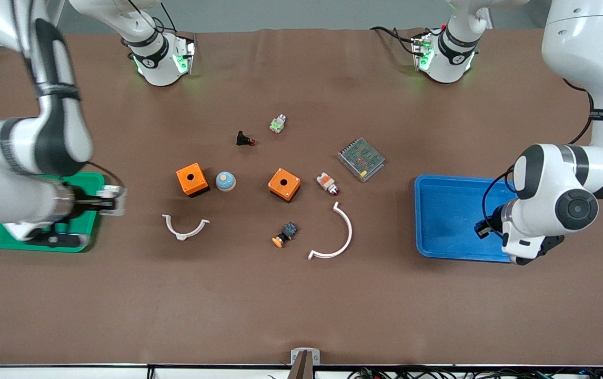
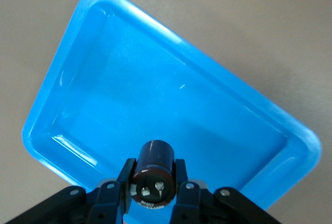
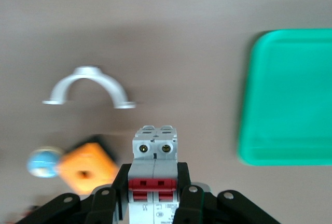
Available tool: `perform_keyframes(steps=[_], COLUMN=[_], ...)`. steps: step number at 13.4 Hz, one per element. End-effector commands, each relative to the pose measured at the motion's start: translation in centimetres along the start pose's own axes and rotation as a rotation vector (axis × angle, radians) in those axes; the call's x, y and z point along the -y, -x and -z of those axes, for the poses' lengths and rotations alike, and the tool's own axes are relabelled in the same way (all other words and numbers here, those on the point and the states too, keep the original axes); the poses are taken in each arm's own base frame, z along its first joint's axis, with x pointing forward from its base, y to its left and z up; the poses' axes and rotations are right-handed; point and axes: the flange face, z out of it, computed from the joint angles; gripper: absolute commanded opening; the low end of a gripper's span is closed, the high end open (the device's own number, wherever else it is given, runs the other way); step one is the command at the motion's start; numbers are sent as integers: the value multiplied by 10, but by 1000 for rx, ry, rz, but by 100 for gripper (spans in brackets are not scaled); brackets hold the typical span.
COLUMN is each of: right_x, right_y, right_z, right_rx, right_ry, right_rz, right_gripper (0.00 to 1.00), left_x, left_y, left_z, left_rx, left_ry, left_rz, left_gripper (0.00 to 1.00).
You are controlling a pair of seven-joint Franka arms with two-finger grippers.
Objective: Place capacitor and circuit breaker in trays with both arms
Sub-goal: 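Carry the capacitor to the blue tray while the right gripper carries the breaker, then open the left gripper over the blue tray while the right gripper releases the breaker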
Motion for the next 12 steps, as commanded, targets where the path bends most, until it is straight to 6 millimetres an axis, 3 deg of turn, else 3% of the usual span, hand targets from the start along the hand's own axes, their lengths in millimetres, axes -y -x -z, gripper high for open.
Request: perform_keyframes(steps=[1, 3, 5, 6, 9, 10, 11, 12], right_x=[-104, -159, -199, -215, -237, -241, -246, -248], right_y=[5, 0, 0, 1, -8, -14, -19, -23], right_z=[-6, -26, -48, -60, -95, -106, -116, -130], right_rx=[-27, -64, -65, -59, -59, -79, -91, -85], right_ry=[17, 21, 17, 10, 13, 17, 26, 29], right_rz=[64, 103, 122, 102, 103, 97, 93, 93], right_gripper=[31, 31, 31, 30, 31, 31, 30, 30], left_x=[24, 35, 44, 45, 45, 45, 45, 44], left_y=[27, 36, 39, 40, 41, 39, 38, 37], left_z=[-33, -53, -69, -76, -94, -95, -93, -91], left_rx=[-36, -48, -56, -62, -57, -57, -61, -63], left_ry=[20, 34, 46, 53, 55, 54, 57, 58], left_rz=[-6, -7, -9, -9, -9, -8, -9, -12], left_gripper=[0, 0, 0, 0, 3, 10, 29, 58])
